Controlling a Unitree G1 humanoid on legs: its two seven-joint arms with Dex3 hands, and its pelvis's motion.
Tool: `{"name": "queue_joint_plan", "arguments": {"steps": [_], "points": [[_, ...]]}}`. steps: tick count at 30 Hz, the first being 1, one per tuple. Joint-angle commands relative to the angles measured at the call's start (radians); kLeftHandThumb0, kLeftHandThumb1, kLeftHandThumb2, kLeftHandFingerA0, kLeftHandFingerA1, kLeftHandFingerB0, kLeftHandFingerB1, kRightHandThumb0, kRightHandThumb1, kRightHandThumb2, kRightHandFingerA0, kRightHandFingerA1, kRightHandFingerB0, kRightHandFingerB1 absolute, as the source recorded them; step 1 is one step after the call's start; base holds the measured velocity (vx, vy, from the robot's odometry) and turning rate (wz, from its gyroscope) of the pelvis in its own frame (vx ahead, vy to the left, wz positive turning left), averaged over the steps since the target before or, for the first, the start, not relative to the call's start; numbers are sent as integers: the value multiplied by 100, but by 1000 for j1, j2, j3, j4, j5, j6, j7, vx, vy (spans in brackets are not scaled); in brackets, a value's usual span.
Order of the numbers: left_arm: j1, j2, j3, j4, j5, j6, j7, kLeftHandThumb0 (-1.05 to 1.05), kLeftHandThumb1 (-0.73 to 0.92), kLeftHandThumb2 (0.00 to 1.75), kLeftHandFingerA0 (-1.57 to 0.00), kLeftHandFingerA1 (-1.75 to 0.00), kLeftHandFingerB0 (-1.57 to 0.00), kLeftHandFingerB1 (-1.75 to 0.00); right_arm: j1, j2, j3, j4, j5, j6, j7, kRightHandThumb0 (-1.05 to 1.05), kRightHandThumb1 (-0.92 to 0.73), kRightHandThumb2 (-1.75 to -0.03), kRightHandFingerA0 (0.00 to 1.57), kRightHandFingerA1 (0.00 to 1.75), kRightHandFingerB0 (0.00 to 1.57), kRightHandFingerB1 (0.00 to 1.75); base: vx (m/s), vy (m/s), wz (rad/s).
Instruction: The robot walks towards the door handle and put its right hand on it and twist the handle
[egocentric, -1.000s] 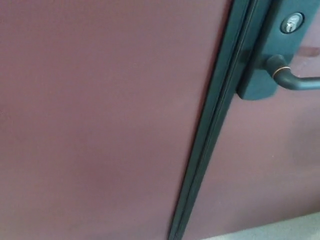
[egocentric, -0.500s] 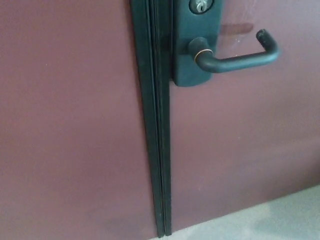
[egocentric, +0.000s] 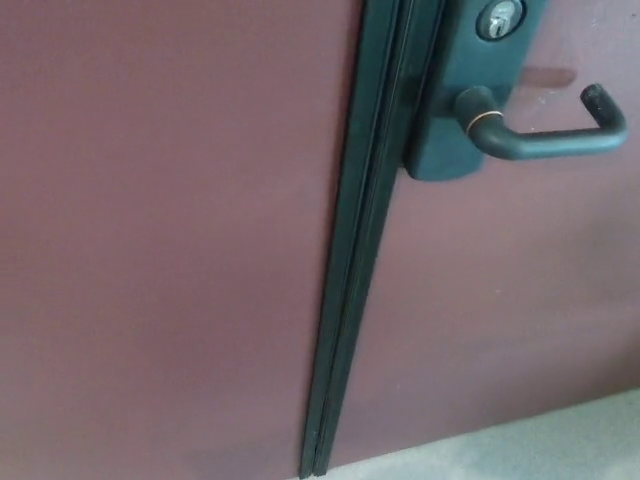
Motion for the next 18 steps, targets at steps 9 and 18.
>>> {"name": "queue_joint_plan", "arguments": {"steps": [9, 18], "points": [[1, 7, -16, -3, 19, -8, -11, -47, 51, 81, -55, -56, -34, -48, 9, -2, 0, 4, -2, 11, 9, -43, -58, -79, 60, 54, 39, 46, 41, -199, -12], [-9, 8, -13, -3, 12, -4, -17, -47, 52, 81, -56, -57, -35, -48, 7, -4, -1, 1, 0, 9, 15, -43, -58, -79, 59, 54, 40, 46, 1, 9, -2]]}}
